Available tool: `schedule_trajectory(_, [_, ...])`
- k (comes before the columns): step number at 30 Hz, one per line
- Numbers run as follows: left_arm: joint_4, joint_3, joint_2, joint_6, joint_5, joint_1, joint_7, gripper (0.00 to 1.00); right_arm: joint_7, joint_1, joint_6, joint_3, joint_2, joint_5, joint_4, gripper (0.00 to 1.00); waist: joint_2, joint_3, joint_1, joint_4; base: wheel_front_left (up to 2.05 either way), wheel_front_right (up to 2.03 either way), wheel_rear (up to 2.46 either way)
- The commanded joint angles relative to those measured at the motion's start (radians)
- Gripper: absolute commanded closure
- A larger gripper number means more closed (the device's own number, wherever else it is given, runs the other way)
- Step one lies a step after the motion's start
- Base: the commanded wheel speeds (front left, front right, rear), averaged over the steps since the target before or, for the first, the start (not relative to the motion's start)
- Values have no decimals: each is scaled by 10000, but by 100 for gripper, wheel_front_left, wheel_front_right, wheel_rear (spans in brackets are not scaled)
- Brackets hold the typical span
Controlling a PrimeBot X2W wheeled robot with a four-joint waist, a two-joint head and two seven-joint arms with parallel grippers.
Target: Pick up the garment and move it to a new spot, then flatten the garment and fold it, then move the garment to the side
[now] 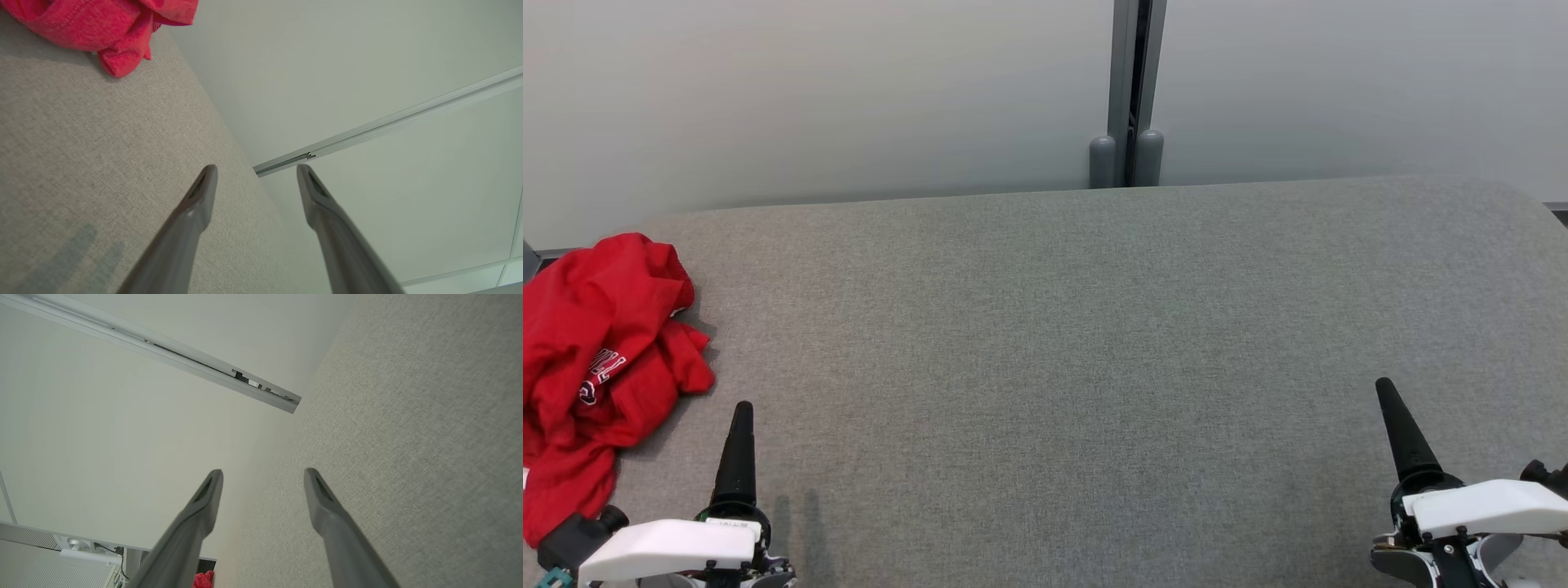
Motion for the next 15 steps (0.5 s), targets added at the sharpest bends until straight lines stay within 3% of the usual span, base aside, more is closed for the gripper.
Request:
schedule_trajectory(1, [-148,37,93,-3,318,-304,-60,0,-99,-344,12,28,-110,-251,-110,0,0,2,0,-2,0,0,0])
schedule_trajectory(15, [-75,-4,78,63,2823,-235,-556,0,-598,-435,14,151,-56,-2776,9,0,0,35,0,-35,0,0,0])
